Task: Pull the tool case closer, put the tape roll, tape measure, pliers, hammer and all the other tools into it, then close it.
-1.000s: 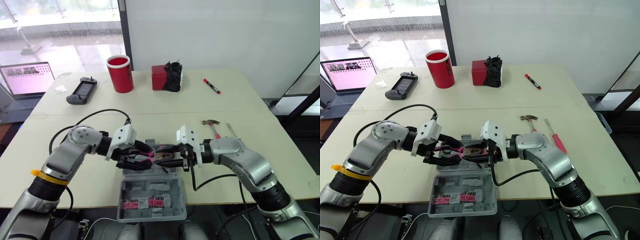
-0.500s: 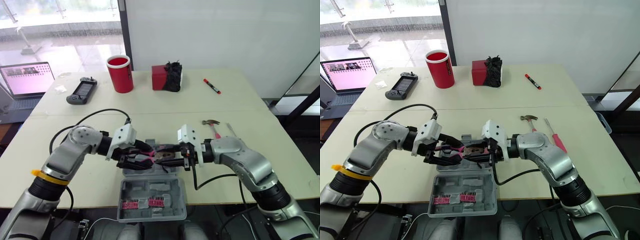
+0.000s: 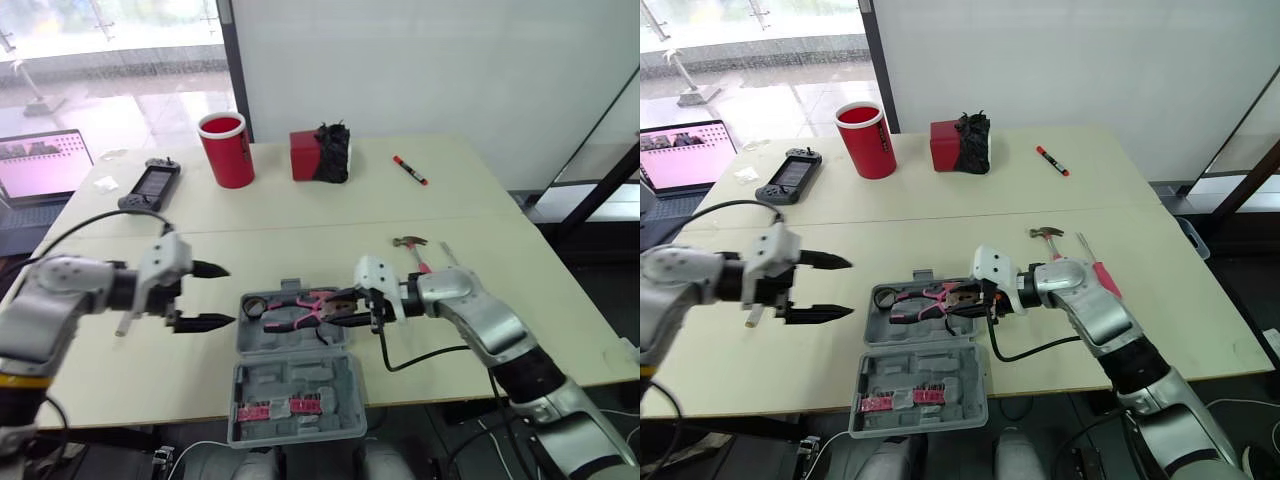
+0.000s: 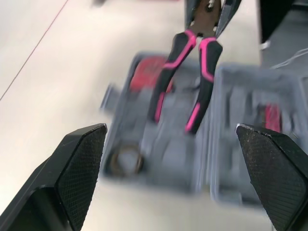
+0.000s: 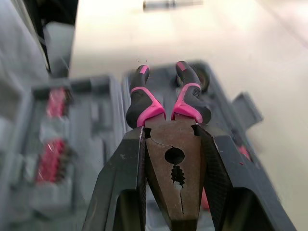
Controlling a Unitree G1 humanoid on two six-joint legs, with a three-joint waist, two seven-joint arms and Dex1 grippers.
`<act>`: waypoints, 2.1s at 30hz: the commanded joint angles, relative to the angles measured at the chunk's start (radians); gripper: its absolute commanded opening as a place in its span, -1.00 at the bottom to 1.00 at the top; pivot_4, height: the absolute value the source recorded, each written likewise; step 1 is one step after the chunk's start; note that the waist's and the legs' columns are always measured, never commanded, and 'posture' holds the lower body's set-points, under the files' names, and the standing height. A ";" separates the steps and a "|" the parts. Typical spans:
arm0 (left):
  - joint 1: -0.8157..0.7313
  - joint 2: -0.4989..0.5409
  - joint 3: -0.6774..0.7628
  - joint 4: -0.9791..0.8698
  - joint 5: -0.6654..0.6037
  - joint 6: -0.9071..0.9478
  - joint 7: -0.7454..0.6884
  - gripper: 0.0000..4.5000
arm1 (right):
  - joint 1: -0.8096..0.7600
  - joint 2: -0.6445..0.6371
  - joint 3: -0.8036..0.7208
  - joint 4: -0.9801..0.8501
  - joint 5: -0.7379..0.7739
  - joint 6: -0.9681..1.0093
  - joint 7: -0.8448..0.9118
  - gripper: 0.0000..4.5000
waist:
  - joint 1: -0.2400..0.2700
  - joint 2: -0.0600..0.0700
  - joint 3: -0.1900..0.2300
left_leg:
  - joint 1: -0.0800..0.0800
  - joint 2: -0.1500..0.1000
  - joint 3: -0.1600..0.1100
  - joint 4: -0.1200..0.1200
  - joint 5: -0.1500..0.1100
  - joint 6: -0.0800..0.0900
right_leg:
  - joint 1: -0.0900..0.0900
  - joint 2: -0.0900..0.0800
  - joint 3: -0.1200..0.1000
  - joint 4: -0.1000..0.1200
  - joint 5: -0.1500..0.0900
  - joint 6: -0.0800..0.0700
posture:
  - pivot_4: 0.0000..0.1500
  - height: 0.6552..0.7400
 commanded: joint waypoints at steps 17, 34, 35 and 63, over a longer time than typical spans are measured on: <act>0.421 0.010 0.287 -0.113 -0.019 -0.030 0.076 1.00 | -0.148 0.232 0.071 0.375 -0.187 -0.297 0.040 -0.56 | -0.002 0.000 0.000 | 0.000 0.001 0.001 -0.001 0.000 -0.001 | -0.003 0.000 0.001 0.003 -0.001 -0.002 | 1.00 1.00; 0.409 -0.013 0.234 -0.084 0.007 -0.070 0.120 1.00 | -0.192 0.323 0.068 0.516 -0.218 -0.373 0.071 -0.56 | -0.007 0.000 0.000 | 0.002 0.009 0.005 -0.002 0.000 -0.001 | -0.005 0.008 0.002 0.003 0.002 -0.007 | 1.00 1.00; 0.407 -0.013 0.231 -0.081 0.008 -0.073 0.121 1.00 | -0.197 0.326 0.069 0.531 -0.226 -0.382 0.067 -0.56 | -0.007 0.000 0.000 | 0.002 0.009 0.005 -0.002 0.000 -0.001 | -0.005 0.008 0.003 0.003 0.003 -0.007 | 1.00 1.00; 0.366 -0.028 0.155 -0.026 0.025 -0.127 0.133 1.00 | -0.119 0.320 -0.038 0.271 -0.101 -0.106 0.016 0.32 | -0.005 0.000 0.000 | 0.001 0.011 0.006 -0.002 0.000 -0.001 | -0.008 0.009 0.003 0.004 0.003 -0.009 | 1.00 1.00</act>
